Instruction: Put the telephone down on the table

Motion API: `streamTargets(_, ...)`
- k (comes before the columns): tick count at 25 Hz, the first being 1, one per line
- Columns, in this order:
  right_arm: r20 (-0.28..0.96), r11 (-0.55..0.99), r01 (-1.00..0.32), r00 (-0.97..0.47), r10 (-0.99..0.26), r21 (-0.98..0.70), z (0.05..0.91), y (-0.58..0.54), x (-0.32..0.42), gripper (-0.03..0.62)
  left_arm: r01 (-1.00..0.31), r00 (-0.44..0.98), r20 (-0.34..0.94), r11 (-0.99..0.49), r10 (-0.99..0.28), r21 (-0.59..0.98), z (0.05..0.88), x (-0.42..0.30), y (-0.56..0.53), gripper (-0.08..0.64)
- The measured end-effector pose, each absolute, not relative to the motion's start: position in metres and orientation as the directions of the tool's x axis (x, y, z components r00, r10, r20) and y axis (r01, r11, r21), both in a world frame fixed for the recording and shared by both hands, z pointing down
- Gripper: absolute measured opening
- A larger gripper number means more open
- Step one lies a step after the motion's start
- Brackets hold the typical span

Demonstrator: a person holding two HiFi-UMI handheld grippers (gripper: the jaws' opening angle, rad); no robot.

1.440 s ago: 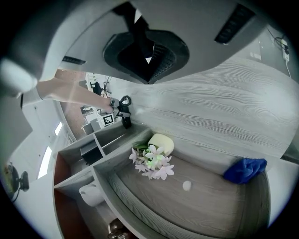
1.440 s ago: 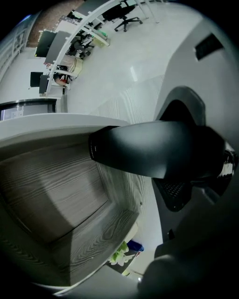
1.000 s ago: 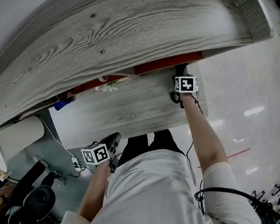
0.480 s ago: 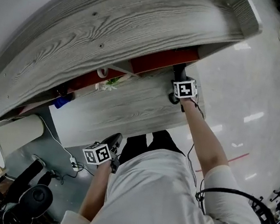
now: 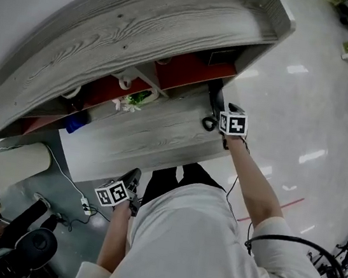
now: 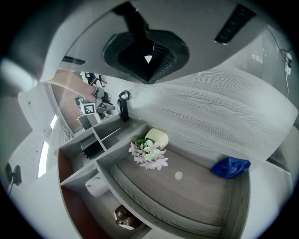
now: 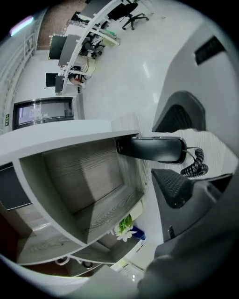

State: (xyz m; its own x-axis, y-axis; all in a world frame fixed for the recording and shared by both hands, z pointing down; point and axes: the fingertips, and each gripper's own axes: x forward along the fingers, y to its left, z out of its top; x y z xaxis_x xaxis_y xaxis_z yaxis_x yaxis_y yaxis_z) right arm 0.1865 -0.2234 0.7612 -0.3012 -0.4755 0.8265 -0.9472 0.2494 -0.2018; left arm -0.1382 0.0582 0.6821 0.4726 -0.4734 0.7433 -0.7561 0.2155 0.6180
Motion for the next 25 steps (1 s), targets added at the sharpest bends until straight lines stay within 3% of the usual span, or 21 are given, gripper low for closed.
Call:
streamTargets(4, 0.786, 0.262, -0.935, -0.344, -0.514, -0.238, 0.745, -0.205, 0.194, 0.092, -0.762, 0.461, 0.749, 0.219, -0.476, 0.609, 0.68, -0.143, 0.071, 0.011)
streamTargets(8, 0.759, 0.293, -0.908, -0.412, -0.504, -0.299, 0.734, -0.184, 0.191, 0.036, -0.784, 0.422, 0.772, 0.237, -0.475, 0.574, 0.683, -0.158, 0.086, 0.011)
streamTargets(17, 0.68, 0.391, -0.795, -0.603, -0.417, -0.464, 0.705, -0.114, 0.164, 0.018, -0.856, 0.404, 0.785, 0.108, -0.47, 0.505, 0.674, -0.179, 0.096, 0.011)
streamTargets(25, 0.677, 0.39, -0.825, -0.56, -0.478, -0.408, 0.675, -0.059, 0.14, 0.018, -0.864, 0.442, 0.742, -0.017, -0.503, 0.503, 0.657, -0.198, 0.108, 0.011)
